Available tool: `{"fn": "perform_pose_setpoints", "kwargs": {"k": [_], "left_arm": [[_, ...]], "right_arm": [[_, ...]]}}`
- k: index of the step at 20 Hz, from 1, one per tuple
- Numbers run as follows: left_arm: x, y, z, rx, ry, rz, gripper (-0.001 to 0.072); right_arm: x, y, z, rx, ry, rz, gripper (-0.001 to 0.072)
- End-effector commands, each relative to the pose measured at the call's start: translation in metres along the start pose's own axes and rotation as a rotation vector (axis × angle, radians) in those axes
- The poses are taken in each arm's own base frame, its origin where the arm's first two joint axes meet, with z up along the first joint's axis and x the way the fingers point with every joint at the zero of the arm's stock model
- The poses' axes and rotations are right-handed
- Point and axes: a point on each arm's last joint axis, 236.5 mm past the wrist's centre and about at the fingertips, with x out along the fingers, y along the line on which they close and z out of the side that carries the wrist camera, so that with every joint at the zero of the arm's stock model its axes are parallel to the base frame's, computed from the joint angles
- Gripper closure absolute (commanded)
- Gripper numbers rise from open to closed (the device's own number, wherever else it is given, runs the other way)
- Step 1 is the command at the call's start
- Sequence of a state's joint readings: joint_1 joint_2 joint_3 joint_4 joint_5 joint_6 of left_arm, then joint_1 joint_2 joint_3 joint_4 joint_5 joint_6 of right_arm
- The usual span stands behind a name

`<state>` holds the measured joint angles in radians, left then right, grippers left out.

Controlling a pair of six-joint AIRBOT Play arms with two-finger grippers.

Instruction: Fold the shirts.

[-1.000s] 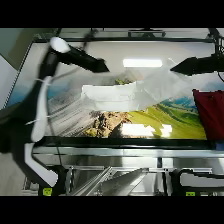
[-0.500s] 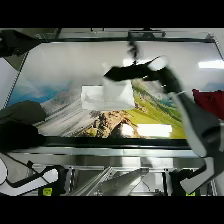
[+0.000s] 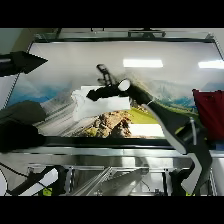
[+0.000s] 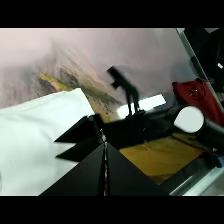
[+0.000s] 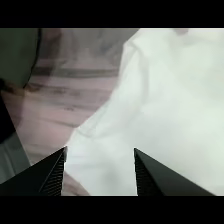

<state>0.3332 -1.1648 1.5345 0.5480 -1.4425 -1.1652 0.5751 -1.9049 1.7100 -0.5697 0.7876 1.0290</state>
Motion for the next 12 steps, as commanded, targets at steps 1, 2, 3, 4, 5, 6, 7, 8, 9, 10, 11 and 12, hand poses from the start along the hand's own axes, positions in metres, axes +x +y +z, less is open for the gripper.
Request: {"fn": "perform_pose_setpoints", "kwargs": {"k": [1,2,3,4,5,6,7,8,9,10,11,12], "left_arm": [[0.01,0.003,-0.006,-0.008,0.024,-0.016,0.0689],[0.01,0.003,-0.006,-0.008,0.023,-0.016,0.0689],[0.01,0.003,-0.006,-0.005,0.023,-0.016,0.0689],[0.01,0.003,-0.006,-0.006,0.024,-0.016,0.0688],[0.01,0.003,-0.006,-0.005,0.024,-0.016,0.0688],[0.01,0.003,-0.006,-0.001,0.023,-0.015,0.0689],[0.01,0.003,-0.006,0.006,0.023,-0.015,0.0689],[0.01,0.004,-0.006,0.006,0.024,-0.014,0.0689],[0.01,0.003,-0.006,0.006,0.025,-0.015,0.0689],[0.01,0.004,-0.006,0.006,0.024,-0.014,0.0689],[0.01,0.004,-0.006,0.006,0.024,-0.013,0.0689],[0.01,0.004,-0.006,0.006,0.024,-0.014,0.0689]], "right_arm": [[-0.107,-0.078,0.019,0.054,0.052,-0.177,0.0063],[-0.135,-0.11,0.014,0.134,0.068,-0.237,0.0004],[-0.153,-0.134,0.005,0.199,0.09,-0.269,0.0004],[-0.164,-0.154,-0.005,0.262,0.103,-0.283,0.0004],[-0.169,-0.174,-0.017,0.336,0.117,-0.294,0.0004],[-0.165,-0.187,-0.031,0.383,0.138,-0.294,0.0004],[-0.156,-0.195,-0.043,0.413,0.161,-0.283,0.0004],[-0.143,-0.201,-0.056,0.434,0.191,-0.276,0.0004],[-0.13,-0.206,-0.067,0.449,0.213,-0.271,0.0004],[-0.116,-0.207,-0.077,0.474,0.23,-0.249,0.0004],[-0.103,-0.205,-0.082,0.502,0.235,-0.217,0.0004],[-0.09,-0.198,-0.086,0.507,0.238,-0.174,0.0004]]}}
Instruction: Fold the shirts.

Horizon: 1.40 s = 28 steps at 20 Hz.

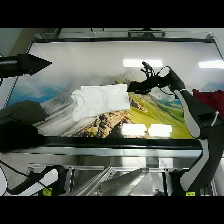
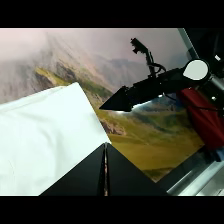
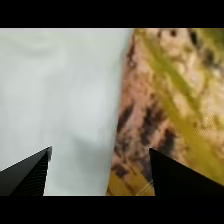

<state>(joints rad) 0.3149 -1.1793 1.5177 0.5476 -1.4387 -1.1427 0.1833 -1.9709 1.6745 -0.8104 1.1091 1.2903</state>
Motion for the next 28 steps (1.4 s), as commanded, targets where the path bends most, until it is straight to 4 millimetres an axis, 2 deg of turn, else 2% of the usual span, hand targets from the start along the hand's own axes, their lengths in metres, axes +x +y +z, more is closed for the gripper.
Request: {"fn": "perform_pose_setpoints", "kwargs": {"k": [1,5,6,7,8,9,10,12,14,16,17,19,20,21,22,23,25,26,28], "left_arm": [[0.0,0.001,0.0,0.006,0.002,0.001,0.0689],[0.0,0.001,-0.001,0.012,0.003,0.001,0.0689],[0.0,0.0,-0.001,0.012,0.005,0.001,0.0689],[0.0,0.0,-0.001,0.012,0.005,0.0,0.0689],[0.0,0.0,-0.002,0.012,0.008,-0.001,0.0689],[0.0,-0.001,-0.004,0.012,0.016,-0.005,0.0689],[0.0,-0.002,-0.006,0.012,0.024,-0.009,0.0689],[0.0,-0.003,-0.008,0.011,0.033,-0.013,0.0689],[0.0,-0.004,-0.01,0.008,0.042,-0.017,0.069],[0.0,-0.005,-0.013,0.008,0.053,-0.022,0.069],[0.0,-0.005,-0.014,0.008,0.058,-0.024,0.069],[0.0,-0.007,-0.017,0.007,0.074,-0.032,0.0689],[0.0,-0.008,-0.019,0.007,0.082,-0.035,0.069],[-0.001,-0.008,-0.021,0.007,0.088,-0.038,0.069],[-0.001,-0.009,-0.022,0.007,0.094,-0.04,0.069],[-0.001,-0.01,-0.024,0.007,0.099,-0.043,0.069],[-0.001,-0.01,-0.024,0.007,0.1,-0.044,0.069],[-0.001,-0.01,-0.024,0.007,0.1,-0.044,0.069],[-0.001,-0.01,-0.024,0.007,0.1,-0.044,0.069]], "right_arm": [[0.04,0.007,-0.02,0.059,0.069,0.096,0.0004],[0.069,0.039,-0.021,0.062,0.051,0.163,0.0005],[0.07,0.05,-0.018,0.07,0.036,0.193,0.0038],[0.067,0.062,-0.013,0.06,0.021,0.239,0.0268],[0.06,0.077,-0.008,0.044,0.008,0.301,0.0611],[0.05,0.092,-0.001,0.051,-0.006,0.356,0.0646],[0.038,0.102,0.007,0.04,-0.025,0.382,0.0689],[0.0,0.118,0.031,0.003,-0.102,0.393,0.0689],[-0.061,0.126,0.068,0.002,-0.233,0.395,0.069],[-0.139,0.12,0.105,0.046,-0.413,0.377,0.0691],[-0.181,0.112,0.119,0.085,-0.5,0.367,0.0691],[-0.272,0.085,0.135,0.199,-0.673,0.336,0.0691],[-0.314,0.068,0.137,0.247,-0.751,0.309,0.0691],[-0.357,0.045,0.133,0.304,-0.829,0.26,0.0691],[-0.392,0.021,0.124,0.37,-0.886,0.204,0.0691],[-0.424,-0.007,0.108,0.457,-0.927,0.134,0.0691],[-0.467,-0.061,0.059,0.624,-0.943,-0.04,0.069],[-0.482,-0.087,0.029,0.7,-0.929,-0.148,0.0691],[-0.507,-0.14,-0.044,0.834,-0.86,-0.417,0.0692]]}}
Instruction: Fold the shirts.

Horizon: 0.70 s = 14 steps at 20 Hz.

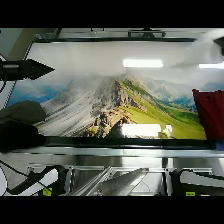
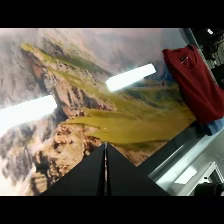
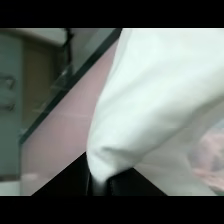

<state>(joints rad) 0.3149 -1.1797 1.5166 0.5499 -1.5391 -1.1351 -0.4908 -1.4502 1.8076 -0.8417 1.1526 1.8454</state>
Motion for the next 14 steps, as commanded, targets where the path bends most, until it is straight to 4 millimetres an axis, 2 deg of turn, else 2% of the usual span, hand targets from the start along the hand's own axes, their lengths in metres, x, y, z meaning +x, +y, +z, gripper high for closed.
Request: {"fn": "perform_pose_setpoints", "kwargs": {"k": [1,3,6,8,12,13,14], "left_arm": [[0.0,-0.001,-0.002,0.0,0.008,-0.003,0.069],[0.0,-0.001,-0.002,0.0,0.008,-0.003,0.0689],[0.0,-0.001,-0.003,0.0,0.014,-0.007,0.069],[0.0,-0.002,-0.004,0.0,0.015,-0.007,0.069],[0.0,-0.003,-0.007,0.0,0.029,-0.014,0.0689],[0.0,-0.003,-0.007,0.0,0.031,-0.014,0.069],[0.0,-0.003,-0.007,0.0,0.03,-0.014,0.0689]], "right_arm": [[-0.104,-0.144,0.016,0.125,-0.075,-0.538,0.0692],[-0.152,-0.215,-0.01,0.227,-0.049,-0.782,0.0692],[-0.199,-0.292,-0.077,0.415,-0.024,-0.984,0.0691],[-0.213,-0.326,-0.117,0.516,-0.073,-1.014,0.0691],[-0.22,-0.37,-0.16,0.584,-0.146,-1.033,0.0678],[-0.218,-0.375,-0.167,0.596,-0.131,-1.039,0.0511],[-0.217,-0.378,-0.172,0.589,-0.1,-1.043,0.0101]]}}
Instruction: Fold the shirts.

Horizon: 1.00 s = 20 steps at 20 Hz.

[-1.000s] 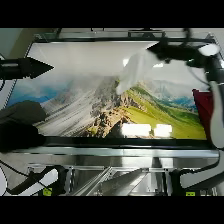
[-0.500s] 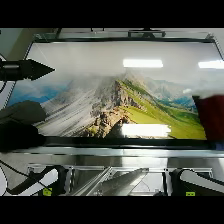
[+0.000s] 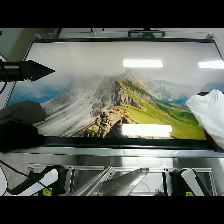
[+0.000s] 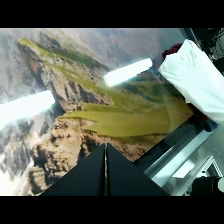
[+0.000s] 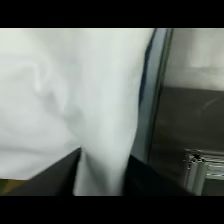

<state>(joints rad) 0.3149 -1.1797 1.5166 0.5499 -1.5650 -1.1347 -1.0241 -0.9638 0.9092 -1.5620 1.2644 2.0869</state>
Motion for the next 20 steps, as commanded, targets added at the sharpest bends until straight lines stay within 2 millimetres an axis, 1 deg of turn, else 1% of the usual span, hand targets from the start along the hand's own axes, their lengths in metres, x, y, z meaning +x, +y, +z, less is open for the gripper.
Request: {"fn": "perform_pose_setpoints", "kwargs": {"k": [1,3,4,5,7,8,9,10,11,12,13,14,15,16,17,18,19,20], "left_arm": [[0.0,-0.001,-0.002,0.0,0.007,-0.003,0.069],[0.0,-0.001,-0.001,0.0,0.006,-0.003,0.069],[0.0,-0.001,-0.001,0.0,0.005,-0.003,0.069],[0.0,-0.001,-0.001,0.0,0.006,-0.003,0.069],[0.0,0.0,-0.001,0.0,0.003,-0.001,0.0691],[0.0,0.001,0.002,0.0,-0.009,0.004,0.0691],[0.0,0.002,0.006,0.001,-0.024,0.009,0.0691],[0.0,0.002,0.006,0.002,-0.027,0.01,0.069],[0.0,0.001,0.005,0.003,-0.021,0.007,0.069],[0.0,0.001,0.002,0.003,-0.009,0.005,0.069],[0.0,0.002,0.0,0.003,0.0,0.009,0.0691],[0.0,0.001,-0.002,0.002,0.007,0.008,0.0691],[0.0,0.0,-0.003,0.002,0.011,0.006,0.0692],[-0.001,-0.002,-0.007,-0.001,0.005,0.008,0.0693],[0.0,-0.004,-0.016,-0.015,0.002,0.012,0.0693],[0.002,-0.005,-0.029,-0.032,0.008,0.018,0.0693],[0.005,-0.003,-0.05,-0.053,0.032,0.032,0.0692],[0.008,-0.003,-0.075,-0.079,0.058,0.041,0.0693]], "right_arm": [[0.022,-0.026,-0.013,-0.03,0.02,-0.041,0.0011],[0.015,-0.017,-0.014,-0.047,0.029,-0.009,0.0011],[0.005,-0.001,-0.011,-0.046,0.025,0.051,0.0011],[-0.011,0.024,-0.006,-0.079,0.009,0.149,0.0011],[-0.06,0.089,0.01,-0.146,-0.064,0.398,0.002],[-0.088,0.12,0.012,-0.185,-0.102,0.504,0.0062],[-0.114,0.147,0.01,-0.246,-0.138,0.594,0.0288],[-0.142,0.177,0.0,-0.334,-0.168,0.697,0.0558],[-0.165,0.202,-0.014,-0.396,-0.179,0.789,0.0667],[-0.184,0.222,-0.034,-0.445,-0.166,0.871,0.0688],[-0.196,0.236,-0.055,-0.502,-0.145,0.929,0.0688],[-0.202,0.247,-0.08,-0.592,-0.119,0.966,0.0688],[-0.203,0.251,-0.109,-0.684,-0.076,0.979,0.0689],[-0.202,0.252,-0.141,-0.778,-0.019,0.986,0.0688],[-0.197,0.246,-0.177,-0.895,0.05,0.982,0.0689],[-0.189,0.235,-0.21,-0.996,0.117,0.963,0.0689],[-0.178,0.221,-0.242,-1.084,0.178,0.936,0.0689],[-0.161,0.2,-0.27,-1.173,0.221,0.887,0.0689]]}}
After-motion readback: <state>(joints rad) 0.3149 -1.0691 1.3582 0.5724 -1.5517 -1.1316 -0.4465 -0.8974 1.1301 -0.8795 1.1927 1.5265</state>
